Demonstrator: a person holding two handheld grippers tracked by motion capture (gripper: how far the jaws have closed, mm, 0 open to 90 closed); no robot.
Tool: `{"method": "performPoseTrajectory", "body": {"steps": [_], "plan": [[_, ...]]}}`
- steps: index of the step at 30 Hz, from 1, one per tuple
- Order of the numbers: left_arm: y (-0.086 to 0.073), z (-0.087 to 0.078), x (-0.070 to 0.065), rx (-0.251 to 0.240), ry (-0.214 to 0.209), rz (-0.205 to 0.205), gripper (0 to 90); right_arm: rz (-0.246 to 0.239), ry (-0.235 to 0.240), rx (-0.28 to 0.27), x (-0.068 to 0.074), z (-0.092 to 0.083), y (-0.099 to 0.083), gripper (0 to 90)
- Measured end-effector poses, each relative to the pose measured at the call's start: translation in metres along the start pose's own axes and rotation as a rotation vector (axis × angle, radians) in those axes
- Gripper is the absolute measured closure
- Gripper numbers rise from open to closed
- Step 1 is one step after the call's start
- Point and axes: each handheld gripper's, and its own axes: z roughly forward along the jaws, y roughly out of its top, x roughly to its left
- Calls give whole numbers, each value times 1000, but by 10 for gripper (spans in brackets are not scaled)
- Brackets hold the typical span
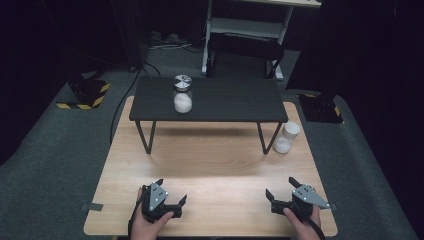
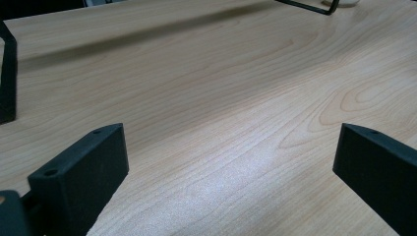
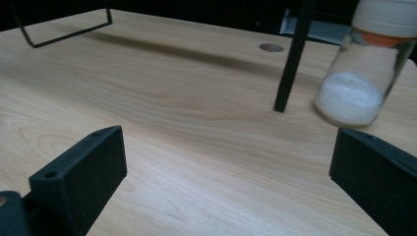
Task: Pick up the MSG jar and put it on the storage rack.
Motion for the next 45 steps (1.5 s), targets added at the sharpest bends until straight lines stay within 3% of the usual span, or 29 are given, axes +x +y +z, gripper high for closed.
{"method": "performPoseTrajectory", "body": {"steps": [17,30,45], "plan": [[0,0,2,1,-13,-1,6,32,-115,6,-15,11,8,3],[1,0,4,3,-20,-4,6,43,-176,-8,-27,20,21,3],[1,0,7,4,-29,-10,6,66,-228,-1,-48,53,40,3]]}}
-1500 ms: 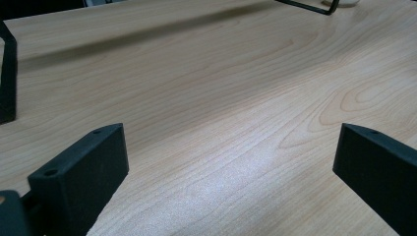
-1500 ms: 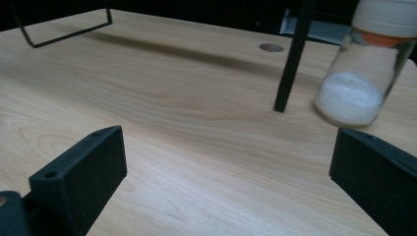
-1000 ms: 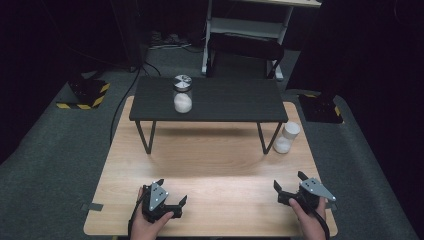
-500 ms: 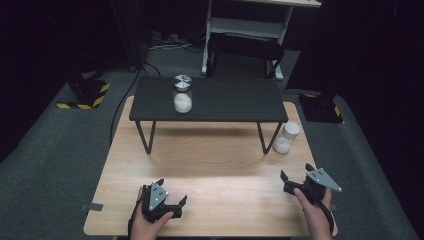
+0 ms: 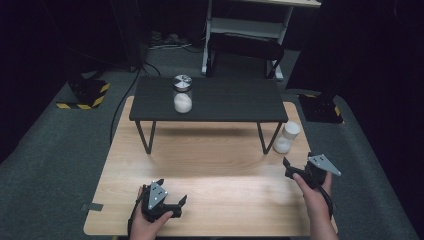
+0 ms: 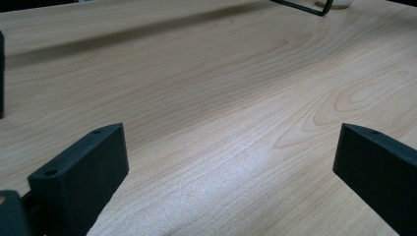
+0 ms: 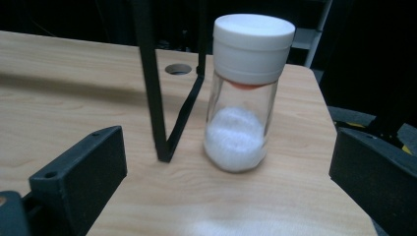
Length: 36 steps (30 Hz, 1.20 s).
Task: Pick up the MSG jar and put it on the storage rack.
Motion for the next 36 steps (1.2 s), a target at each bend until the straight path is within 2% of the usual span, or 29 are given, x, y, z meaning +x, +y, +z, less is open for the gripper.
{"method": "performPoseTrajectory", "body": {"steps": [6,16,19,25,28,33,36], "plan": [[0,0,-1,-2,-5,18,6,3,-19,6,-3,14,6,3],[3,1,0,20,5,0,6,36,-45,5,-10,40,14,3],[3,1,-1,19,9,-6,6,29,-50,1,-10,47,18,4],[4,2,-2,25,7,13,6,25,-49,-16,-10,59,25,6],[4,2,-1,25,6,4,6,27,-50,-19,-8,70,31,26],[3,2,-1,20,5,-1,6,39,-47,-21,-7,77,33,77],[3,2,-1,20,7,-6,5,61,-50,-20,-7,80,33,170]]}}
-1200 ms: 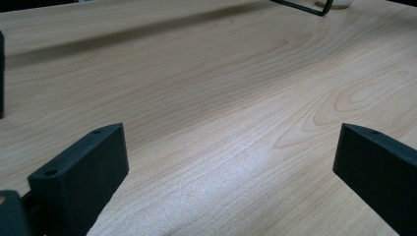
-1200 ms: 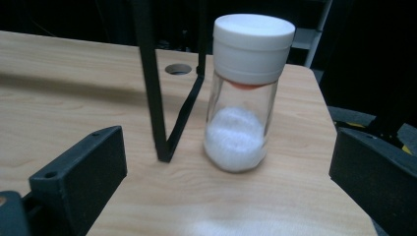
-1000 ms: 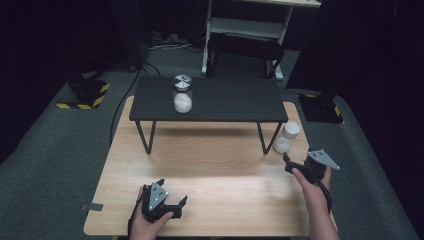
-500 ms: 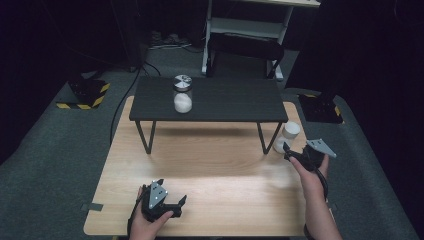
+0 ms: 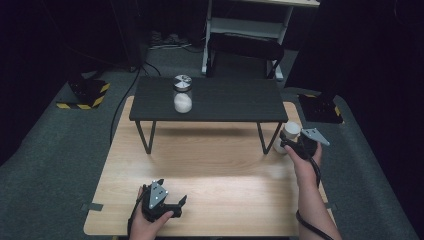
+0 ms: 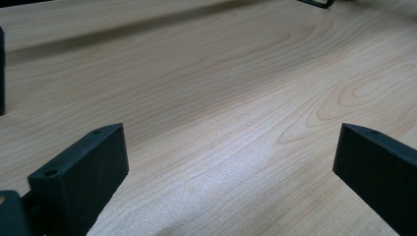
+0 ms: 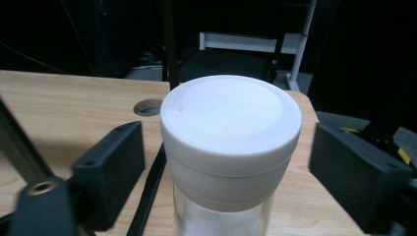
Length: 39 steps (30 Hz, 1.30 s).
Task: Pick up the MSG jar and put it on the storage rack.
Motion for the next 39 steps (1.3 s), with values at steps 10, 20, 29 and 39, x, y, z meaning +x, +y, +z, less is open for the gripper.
{"method": "performPoseTrajectory", "body": {"steps": [10,20,29,39], "plan": [[0,0,1,3,-2,-6,6,24,11,-13,0,8,-6,294],[0,0,2,1,-4,-7,6,45,0,-29,1,9,-12,337],[0,0,1,3,-5,-2,6,38,-1,-17,0,9,-9,339],[1,0,2,4,-9,-2,6,34,12,-42,-6,-5,-5,339]]}}
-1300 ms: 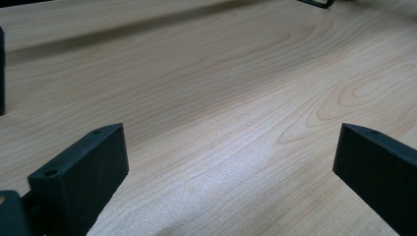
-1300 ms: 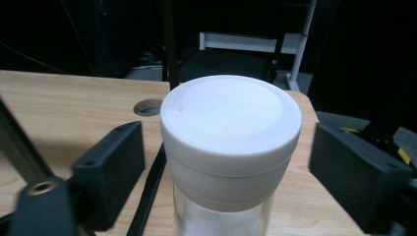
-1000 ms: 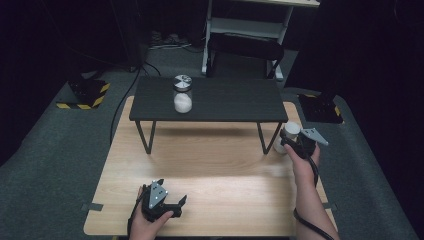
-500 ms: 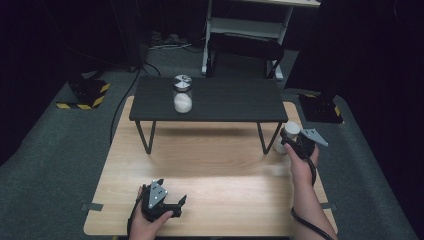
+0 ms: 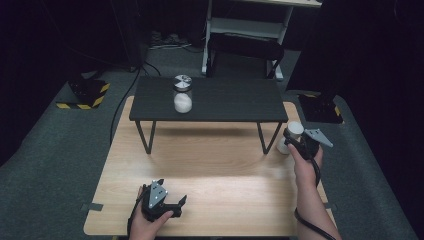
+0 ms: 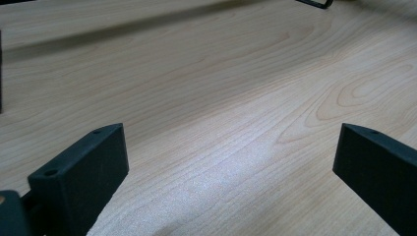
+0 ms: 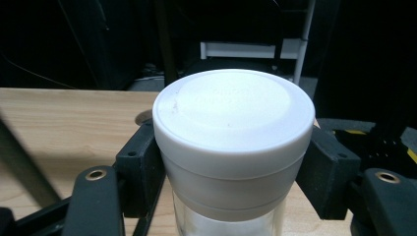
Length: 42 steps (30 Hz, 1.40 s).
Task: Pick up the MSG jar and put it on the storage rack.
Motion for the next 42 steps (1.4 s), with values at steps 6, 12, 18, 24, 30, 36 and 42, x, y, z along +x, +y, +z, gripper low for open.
{"method": "performPoseTrajectory", "body": {"steps": [6,12,18,24,30,36,42], "plan": [[4,2,-2,25,9,8,6,-13,18,-22,3,-18,-1,339],[8,3,-3,51,21,1,6,-20,43,-35,8,-45,-4,339],[11,4,-1,68,17,-13,6,-34,82,-56,16,-69,-3,339],[12,4,1,72,14,-15,6,-42,116,-73,26,-89,0,339],[11,4,3,72,11,-20,7,-46,137,-84,35,-104,4,339],[11,3,5,73,11,-17,7,-60,156,-92,43,-117,7,339],[11,3,4,75,11,-11,7,-62,186,-107,52,-132,9,339]]}}
